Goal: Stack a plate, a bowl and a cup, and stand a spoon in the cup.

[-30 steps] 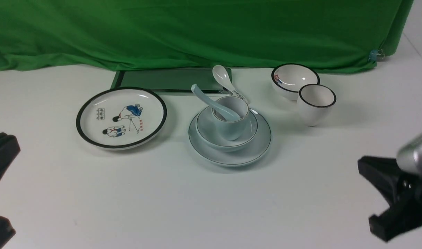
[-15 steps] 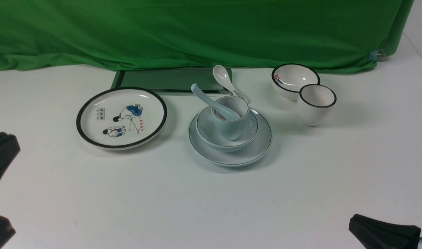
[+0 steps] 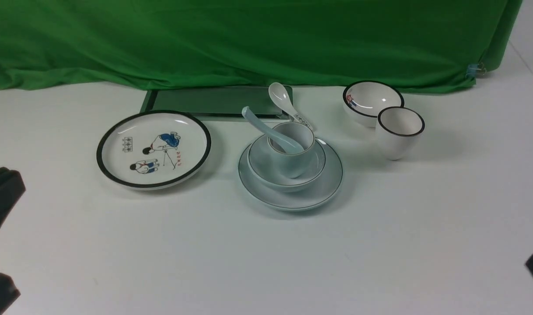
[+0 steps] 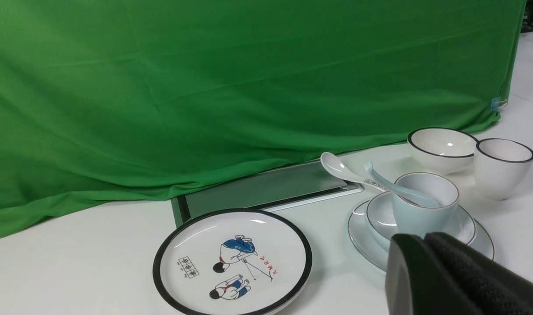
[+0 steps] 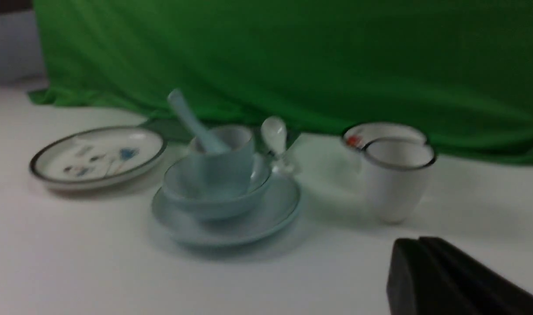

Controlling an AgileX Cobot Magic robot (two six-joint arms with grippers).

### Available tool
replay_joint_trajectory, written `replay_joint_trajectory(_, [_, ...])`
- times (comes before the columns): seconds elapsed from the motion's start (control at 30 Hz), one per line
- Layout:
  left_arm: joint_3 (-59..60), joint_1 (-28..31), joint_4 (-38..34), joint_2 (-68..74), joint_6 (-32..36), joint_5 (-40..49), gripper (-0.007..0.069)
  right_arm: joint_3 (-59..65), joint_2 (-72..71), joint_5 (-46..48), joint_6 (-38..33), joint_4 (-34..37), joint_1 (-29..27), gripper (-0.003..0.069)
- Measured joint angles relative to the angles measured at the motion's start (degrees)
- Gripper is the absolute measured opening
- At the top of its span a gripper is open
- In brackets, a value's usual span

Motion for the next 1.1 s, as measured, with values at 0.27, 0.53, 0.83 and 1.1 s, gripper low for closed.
replay_joint_trajectory(0.27, [0.0,0.0,0.0,0.0,0.0,0.0,-0.0029,0.0,-12.2,18.6,-2.0,0.5,-12.4,0.0011])
replay_joint_trajectory(0.53, [0.0,0.0,0.0,0.0,0.0,0.0,-0.0029,0.1,-12.3,26.1,-1.1,0.6,-15.0,0.0017])
replay_joint_trajectory(0.83, [0.0,0.0,0.0,0.0,0.0,0.0,-0.0029,0.1,-12.4,26.1,-0.7,0.6,-15.0,0.0033])
replay_joint_trajectory(1.1, [2.0,0.0,0.0,-0.3,0.0,-1.7,-0.0029,0.1,-12.4,26.1,-0.7,0.7,-15.0,0.0062])
